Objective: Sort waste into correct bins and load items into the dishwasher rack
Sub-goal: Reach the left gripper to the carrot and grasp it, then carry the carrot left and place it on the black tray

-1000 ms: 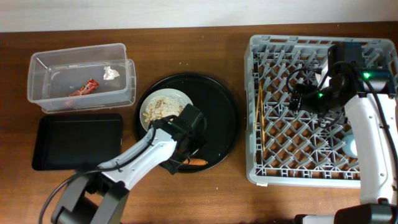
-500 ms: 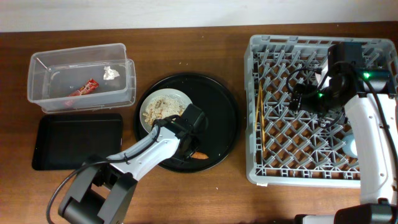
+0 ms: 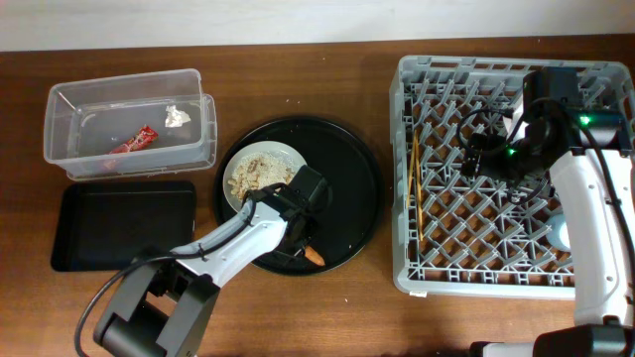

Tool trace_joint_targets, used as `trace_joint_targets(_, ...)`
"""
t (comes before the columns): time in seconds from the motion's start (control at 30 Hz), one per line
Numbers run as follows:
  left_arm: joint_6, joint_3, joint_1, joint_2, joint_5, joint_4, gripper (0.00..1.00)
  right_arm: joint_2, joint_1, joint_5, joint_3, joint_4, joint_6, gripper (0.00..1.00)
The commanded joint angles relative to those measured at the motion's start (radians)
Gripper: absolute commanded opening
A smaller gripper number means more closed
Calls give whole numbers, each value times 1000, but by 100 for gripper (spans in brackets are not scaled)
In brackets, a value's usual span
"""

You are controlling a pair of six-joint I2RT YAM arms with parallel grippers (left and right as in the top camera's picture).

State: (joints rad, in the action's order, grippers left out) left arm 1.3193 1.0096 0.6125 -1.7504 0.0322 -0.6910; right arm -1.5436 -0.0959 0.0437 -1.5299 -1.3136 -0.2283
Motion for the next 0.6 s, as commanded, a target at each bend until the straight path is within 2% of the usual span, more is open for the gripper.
trace_joint_targets(0.0, -68, -7, 1, -11, 70, -2, 5, -3, -3, 5, -5, -3, 5, 99)
trace_joint_targets(0.13, -173, -5, -16, 12, 141, -1, 5, -3, -3, 5, -5, -3, 5, 99)
trace_joint_targets(0.27, -235, 2, -34, 85, 126, -2, 5, -3, -3, 5, -5, -3, 5, 99)
trace_joint_targets(0.43, -391, 2, -78, 269, -18, -13, 5, -3, -3, 4, -5, -3, 5, 99)
trace_joint_targets(0.5, -464, 2, -106, 336, -118, -42, 6, -3, -3, 5, -5, -3, 5, 99)
trace_joint_targets(0.57, -539, 2, -216, 404, -192, -85, 6, -3, -3, 5, -5, -4, 5, 99)
